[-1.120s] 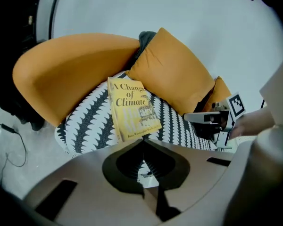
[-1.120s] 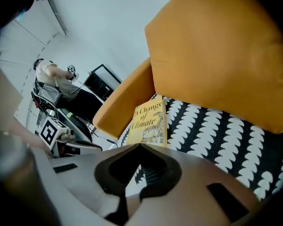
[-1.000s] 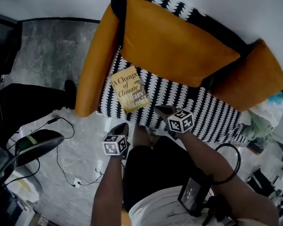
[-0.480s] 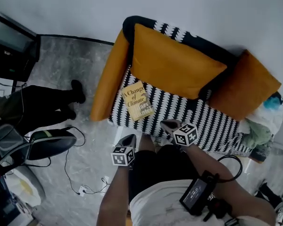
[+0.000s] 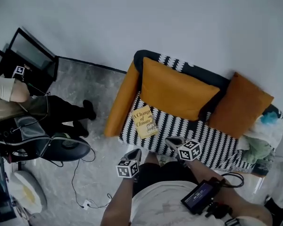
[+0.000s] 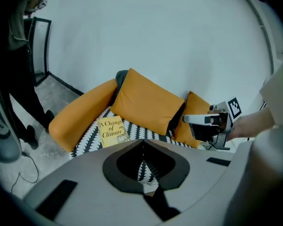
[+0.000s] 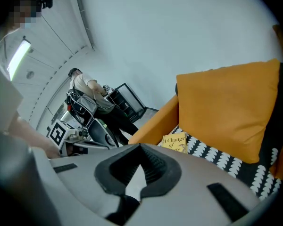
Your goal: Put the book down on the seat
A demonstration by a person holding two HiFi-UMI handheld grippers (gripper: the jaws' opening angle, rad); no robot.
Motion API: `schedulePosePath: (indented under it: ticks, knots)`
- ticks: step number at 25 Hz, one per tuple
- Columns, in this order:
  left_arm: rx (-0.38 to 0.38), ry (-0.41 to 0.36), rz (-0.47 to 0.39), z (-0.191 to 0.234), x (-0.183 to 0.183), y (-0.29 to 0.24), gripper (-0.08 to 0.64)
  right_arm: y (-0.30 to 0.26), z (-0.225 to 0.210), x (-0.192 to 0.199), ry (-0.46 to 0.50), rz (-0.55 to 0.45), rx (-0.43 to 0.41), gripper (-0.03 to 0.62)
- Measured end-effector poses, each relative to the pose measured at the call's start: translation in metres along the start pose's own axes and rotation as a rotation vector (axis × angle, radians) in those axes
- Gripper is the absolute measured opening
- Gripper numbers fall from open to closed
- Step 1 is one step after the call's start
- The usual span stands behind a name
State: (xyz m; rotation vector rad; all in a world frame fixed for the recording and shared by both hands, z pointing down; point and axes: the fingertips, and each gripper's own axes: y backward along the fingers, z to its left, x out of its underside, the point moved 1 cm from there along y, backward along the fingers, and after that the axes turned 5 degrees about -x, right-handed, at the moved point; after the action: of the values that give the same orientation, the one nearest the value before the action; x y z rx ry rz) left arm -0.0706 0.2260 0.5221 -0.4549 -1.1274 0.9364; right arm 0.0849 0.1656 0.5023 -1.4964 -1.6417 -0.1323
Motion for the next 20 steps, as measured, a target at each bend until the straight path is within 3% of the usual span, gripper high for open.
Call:
schedulePosePath:
  ticks: [9, 15, 20]
  knots:
    - [0.033, -0.091, -0.095, -0.023, -0.048, 0.053, 0.012, 0.02, 0.053, -0.052, 0.144, -0.072, -0.036, 0.015]
    - [0.053, -0.221, -0.153, -0.049, -0.094, 0.09, 0.012, 0.028, 0.094, -0.099, 0.31, -0.11, -0.094, 0.015]
    - [0.062, -0.237, -0.209, -0.06, -0.111, 0.107, 0.012, 0.038, 0.122, -0.117, 0.352, -0.145, -0.133, 0.015]
